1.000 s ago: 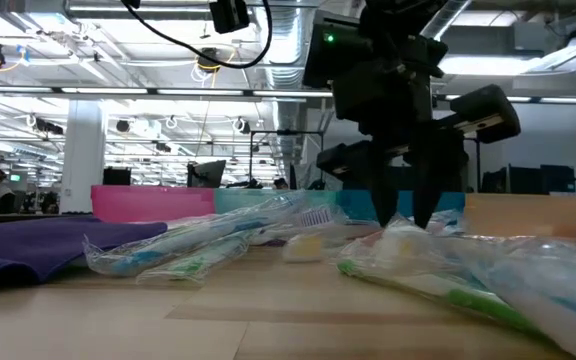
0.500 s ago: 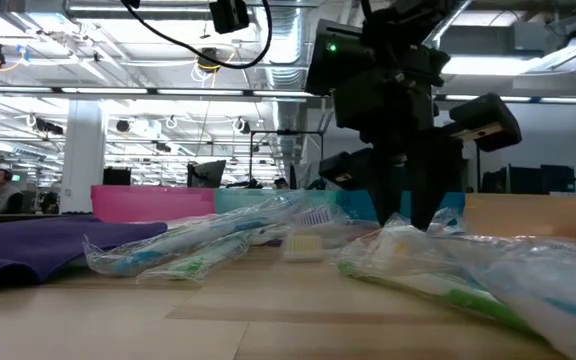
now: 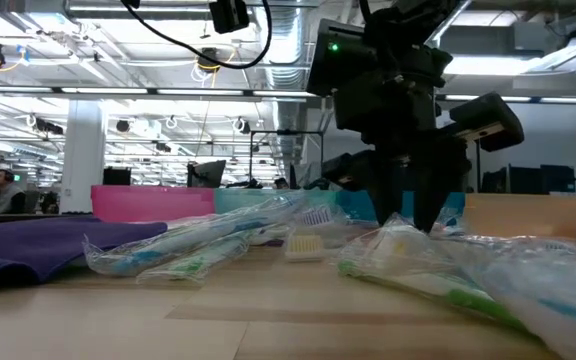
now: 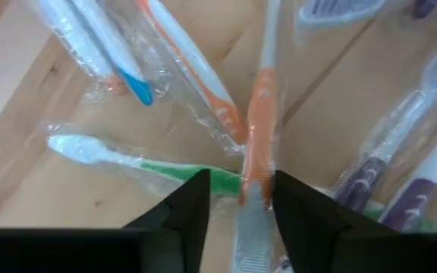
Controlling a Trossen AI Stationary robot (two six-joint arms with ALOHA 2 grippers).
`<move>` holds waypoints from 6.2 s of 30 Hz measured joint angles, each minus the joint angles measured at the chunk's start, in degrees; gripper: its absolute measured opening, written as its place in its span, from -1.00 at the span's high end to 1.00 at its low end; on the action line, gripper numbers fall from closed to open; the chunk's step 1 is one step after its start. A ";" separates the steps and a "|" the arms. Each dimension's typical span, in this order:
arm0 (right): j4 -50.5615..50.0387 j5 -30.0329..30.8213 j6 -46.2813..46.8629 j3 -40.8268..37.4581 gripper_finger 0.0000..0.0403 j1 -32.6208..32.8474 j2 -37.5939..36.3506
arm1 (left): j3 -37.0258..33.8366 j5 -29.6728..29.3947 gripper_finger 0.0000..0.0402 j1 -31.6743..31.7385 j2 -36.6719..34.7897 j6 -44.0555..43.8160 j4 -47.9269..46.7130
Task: Pick & Place Toothbrushes
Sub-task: Put the orange toothbrush into the blue bin
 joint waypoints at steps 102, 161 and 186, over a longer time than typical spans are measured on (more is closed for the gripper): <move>-2.02 -1.77 26.69 5.06 -0.28 2.26 4.28 | -0.02 -1.13 0.67 -0.28 0.00 0.20 1.47; -4.37 15.72 93.85 8.68 0.93 -10.29 -16.36 | 0.02 0.39 0.67 -1.33 -16.20 6.69 1.78; -14.72 25.92 96.64 8.63 0.93 -35.31 -5.99 | 0.00 3.04 0.67 -3.21 -16.31 6.32 1.78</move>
